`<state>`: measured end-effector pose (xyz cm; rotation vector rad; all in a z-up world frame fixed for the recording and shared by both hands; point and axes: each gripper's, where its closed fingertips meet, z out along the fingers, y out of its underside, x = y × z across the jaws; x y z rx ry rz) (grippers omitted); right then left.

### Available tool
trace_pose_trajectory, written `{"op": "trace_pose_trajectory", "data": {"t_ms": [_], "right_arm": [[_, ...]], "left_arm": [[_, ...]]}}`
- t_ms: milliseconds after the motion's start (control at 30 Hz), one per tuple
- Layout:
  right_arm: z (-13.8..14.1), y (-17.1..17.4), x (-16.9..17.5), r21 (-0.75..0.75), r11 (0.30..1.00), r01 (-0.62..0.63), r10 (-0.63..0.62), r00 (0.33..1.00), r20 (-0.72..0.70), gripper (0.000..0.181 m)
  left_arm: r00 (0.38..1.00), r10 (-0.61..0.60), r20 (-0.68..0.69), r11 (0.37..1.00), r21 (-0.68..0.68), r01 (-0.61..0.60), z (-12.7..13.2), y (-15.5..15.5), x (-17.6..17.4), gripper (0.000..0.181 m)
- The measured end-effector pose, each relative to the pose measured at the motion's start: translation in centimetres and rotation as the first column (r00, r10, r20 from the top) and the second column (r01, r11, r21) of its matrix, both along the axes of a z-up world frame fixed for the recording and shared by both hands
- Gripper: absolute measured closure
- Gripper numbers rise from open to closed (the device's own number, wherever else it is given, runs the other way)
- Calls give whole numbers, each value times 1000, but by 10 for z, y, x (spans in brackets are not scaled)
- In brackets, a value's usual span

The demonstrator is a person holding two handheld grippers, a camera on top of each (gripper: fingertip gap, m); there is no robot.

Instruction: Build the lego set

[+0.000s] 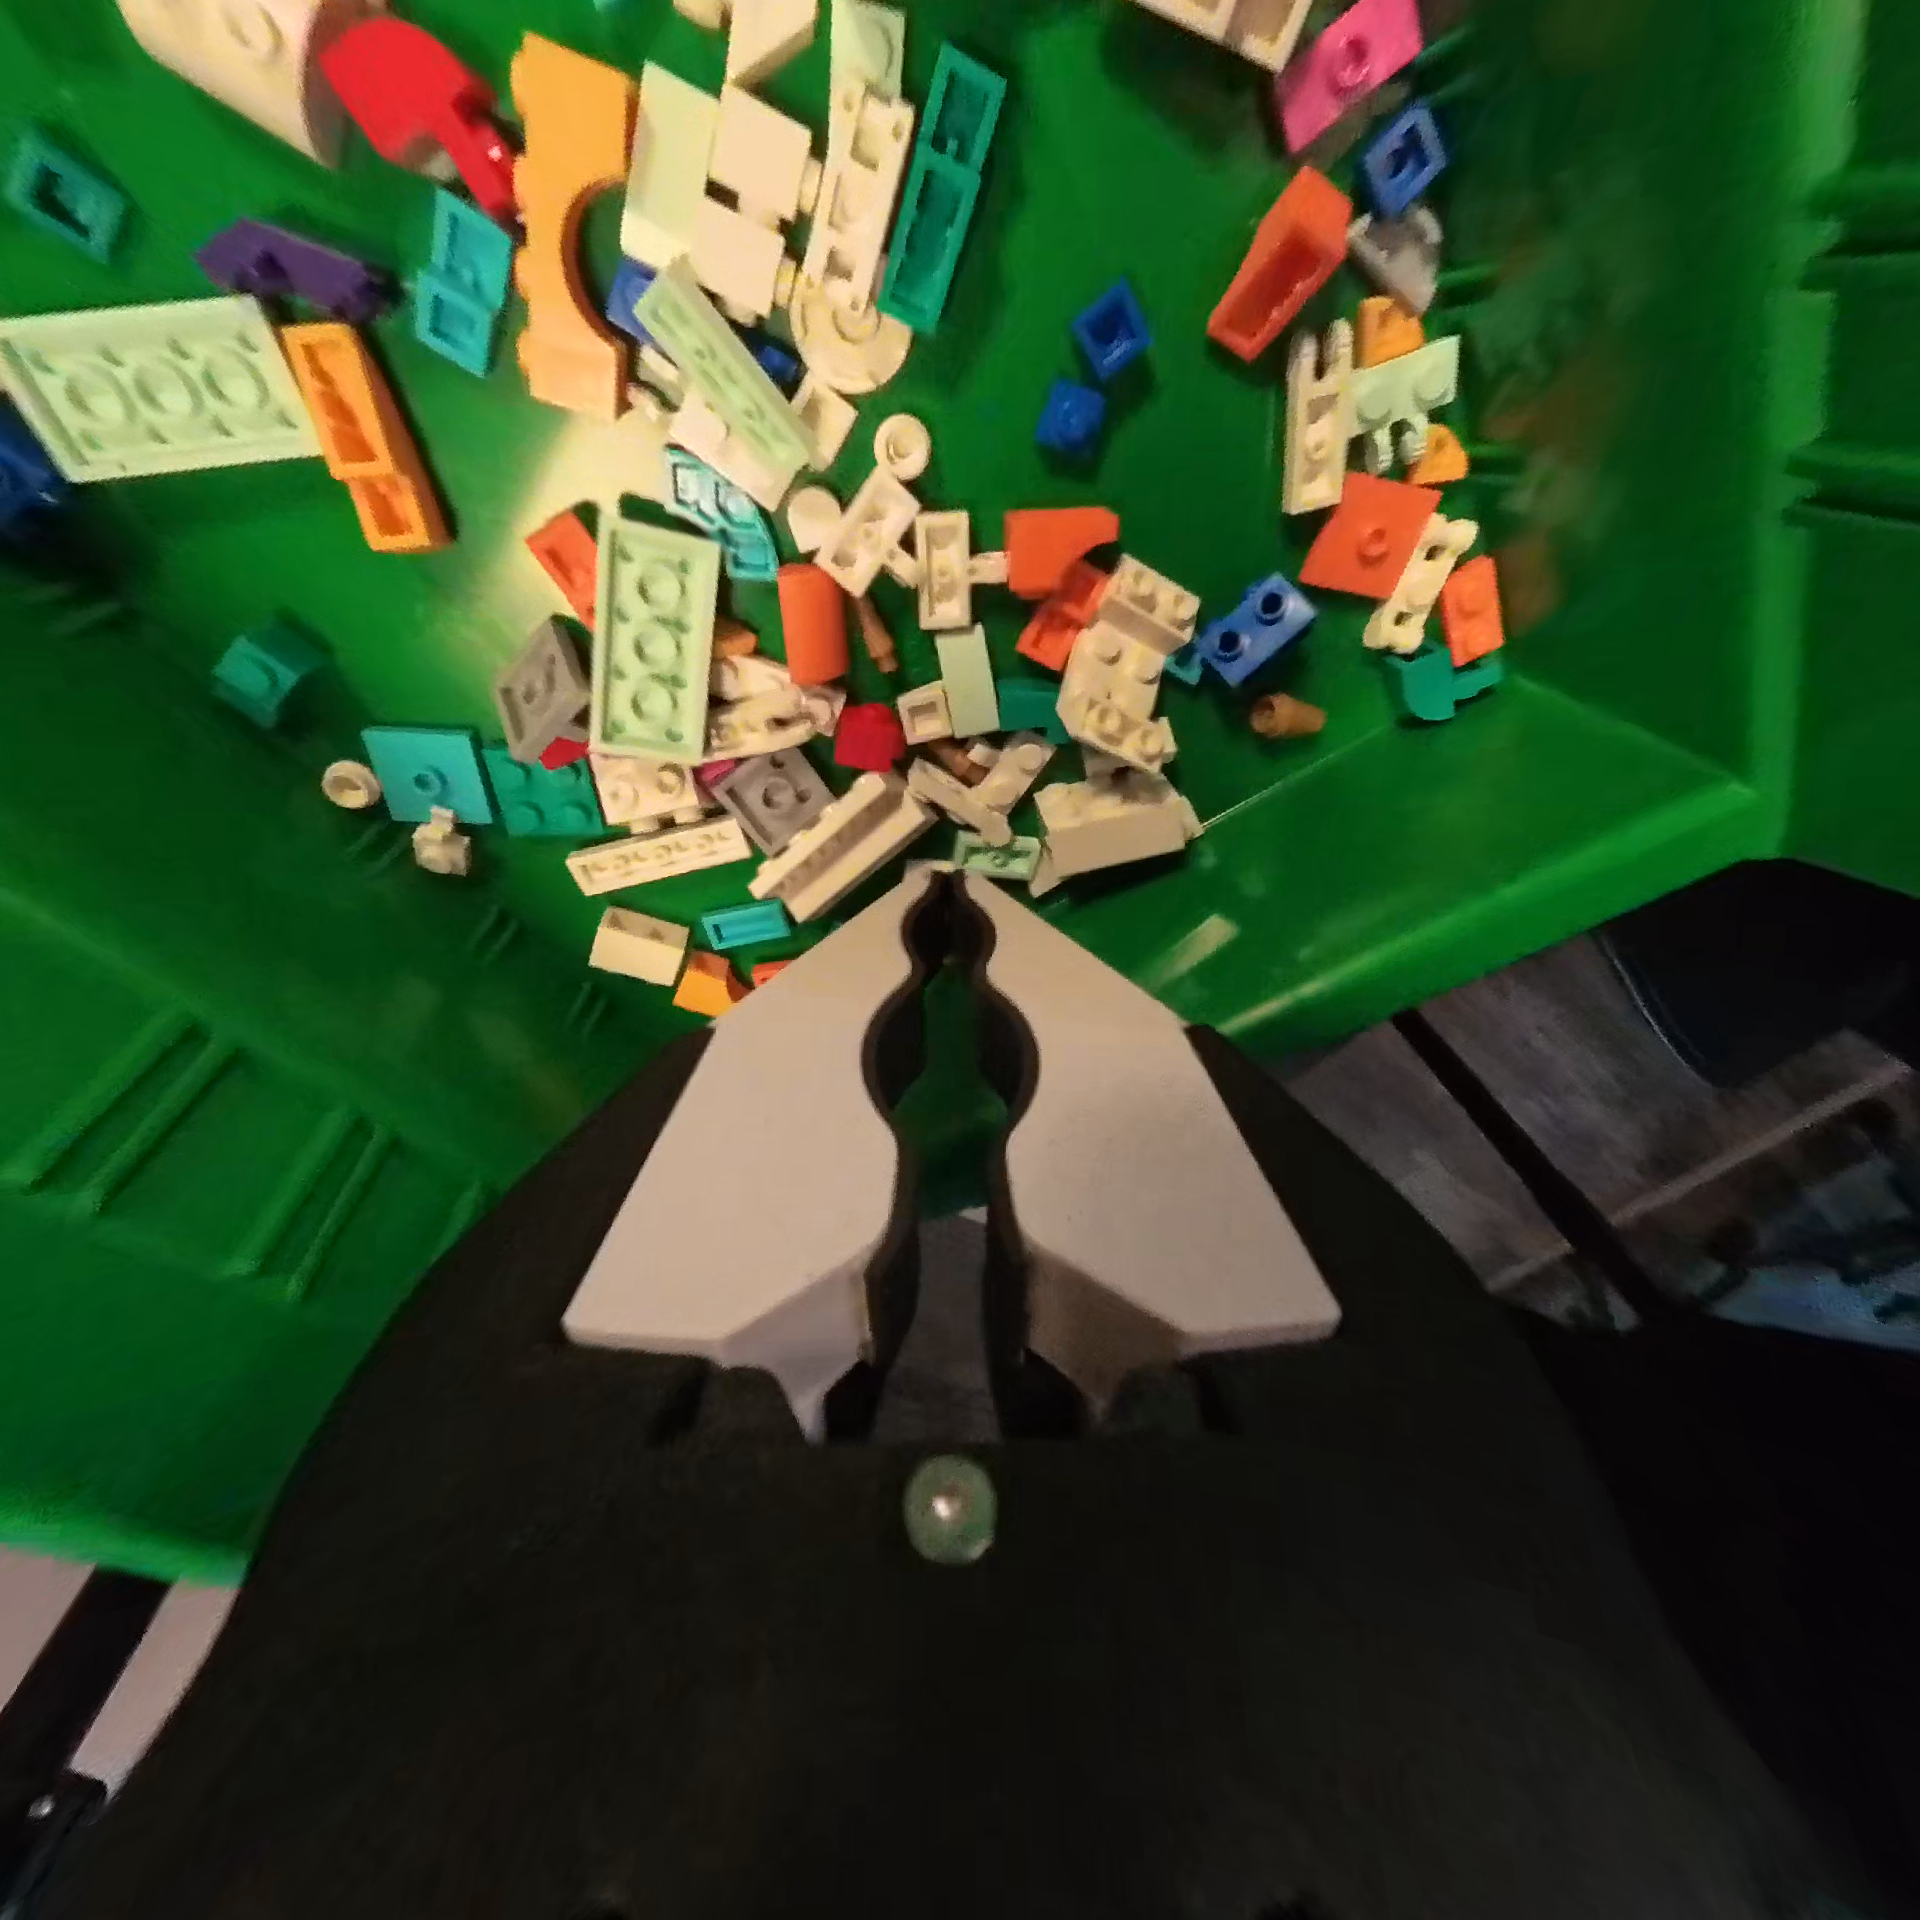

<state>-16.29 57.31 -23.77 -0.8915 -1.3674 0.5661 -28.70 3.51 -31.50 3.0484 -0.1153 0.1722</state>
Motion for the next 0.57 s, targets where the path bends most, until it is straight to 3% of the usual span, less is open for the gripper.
{"op": "trace_pose_trajectory", "data": {"t_ms": [33,233,367,467,567], "right_arm": [[0,0,0,-1,1000,0,0,1000,-2,165],[-1,-2,-1,6,1000,-10,10,1000,7,165],[-1,-2,-1,3,1000,-11,11,1000,3,165],[-1,-2,-1,3,1000,-11,11,1000,3,165],[-1,-2,-1,2,1000,-13,13,1000,3,165]], "left_arm": [[1000,-3,5,1000,-24,3,-3,-2,-1,181],[997,-64,-41,996,-67,61,-8,2,-12,181],[987,-64,-149,993,88,78,-4,27,-34,181],[997,17,-76,978,211,-1,4,36,-28,181],[995,87,39,965,244,-94,10,30,-14,175]]}}
